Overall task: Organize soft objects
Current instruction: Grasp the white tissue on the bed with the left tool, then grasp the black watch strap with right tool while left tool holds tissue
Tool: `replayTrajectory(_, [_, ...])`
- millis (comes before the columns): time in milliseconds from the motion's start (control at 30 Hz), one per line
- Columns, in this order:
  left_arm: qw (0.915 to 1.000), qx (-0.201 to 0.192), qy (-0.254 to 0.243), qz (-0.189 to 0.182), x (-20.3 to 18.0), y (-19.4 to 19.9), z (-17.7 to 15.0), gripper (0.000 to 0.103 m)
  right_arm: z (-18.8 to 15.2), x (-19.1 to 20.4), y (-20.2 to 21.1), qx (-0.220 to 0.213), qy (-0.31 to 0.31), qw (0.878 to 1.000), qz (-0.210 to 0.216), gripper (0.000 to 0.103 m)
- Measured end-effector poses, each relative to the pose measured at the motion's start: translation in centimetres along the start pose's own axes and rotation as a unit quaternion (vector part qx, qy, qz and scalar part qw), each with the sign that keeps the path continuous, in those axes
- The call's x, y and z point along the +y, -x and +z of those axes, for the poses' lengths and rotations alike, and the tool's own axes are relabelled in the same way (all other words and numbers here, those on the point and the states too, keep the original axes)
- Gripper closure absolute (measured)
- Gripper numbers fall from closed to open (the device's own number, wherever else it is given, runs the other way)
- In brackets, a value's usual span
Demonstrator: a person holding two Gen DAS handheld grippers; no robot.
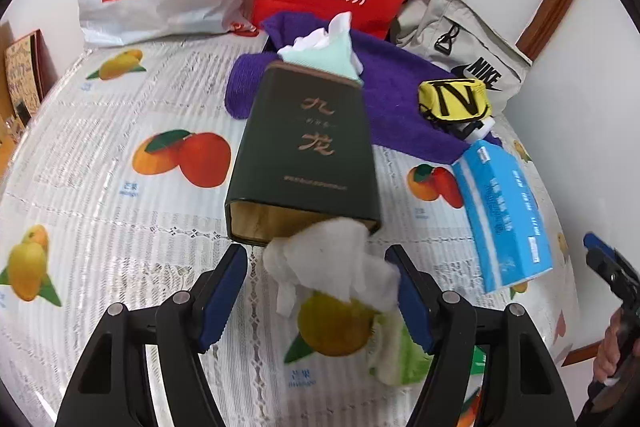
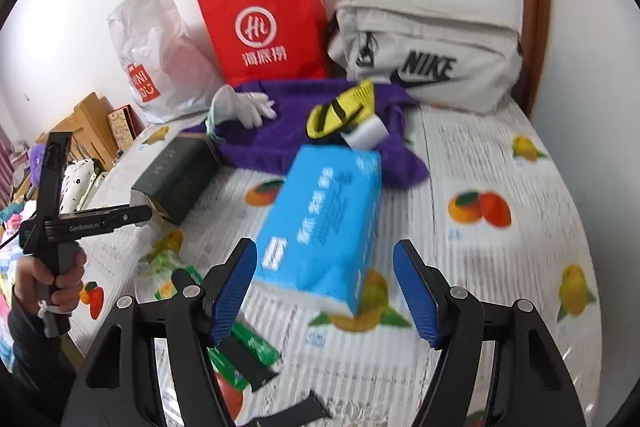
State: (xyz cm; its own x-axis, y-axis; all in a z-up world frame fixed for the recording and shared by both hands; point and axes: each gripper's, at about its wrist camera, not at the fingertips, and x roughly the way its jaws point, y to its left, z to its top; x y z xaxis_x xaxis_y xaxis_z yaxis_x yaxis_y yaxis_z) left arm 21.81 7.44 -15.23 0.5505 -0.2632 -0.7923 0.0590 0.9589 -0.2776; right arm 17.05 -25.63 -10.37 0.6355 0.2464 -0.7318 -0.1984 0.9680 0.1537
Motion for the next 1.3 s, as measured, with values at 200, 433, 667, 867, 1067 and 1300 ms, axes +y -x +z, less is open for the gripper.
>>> replayTrajectory(200, [0.9999, -0.001, -0.011, 0.001, 0.3, -1.4, -0.4, 0.045, -1.5, -0.3, -0.7, 0.013, -0.003, 1.000, 0.003, 0.033])
replayTrajectory(433, [0.9998, 0.011, -0.016, 0.000, 0.5, -1.9, -1.0, 0.084, -2.3, 0.6, -0.6, 0.010, 0.012, 1.000, 0.007, 0.033])
replayTrajectory(667, [0.9995, 0.001, -0.016, 0.026, 0.5, 0.0, -2.1, 0.085, -3.5, 0.9, 0.1, 0.005, 0.019, 1.000, 0.019, 0.033])
replayTrajectory(867, [0.9992, -0.007, -0.017, 0.036, 0.5, 1.1, -3.3, 0.085, -5.6, 0.8, 0.3, 0.026, 0.016, 0.999, 0.037, 0.033])
replayTrajectory(1067, [0.9990, -0.004, -0.016, 0.041, 0.3, 0.6, -4.4, 0.085, -8.9, 1.1, 0.4, 0.063, 0.014, 0.997, 0.032, 0.033])
replayTrajectory(1300, [0.9989, -0.003, -0.029, 0.035, -0.1, 0.6, -4.8, 0.085, -11.9, 1.7, -0.6, 0.111, -0.027, 0.993, 0.038, 0.047])
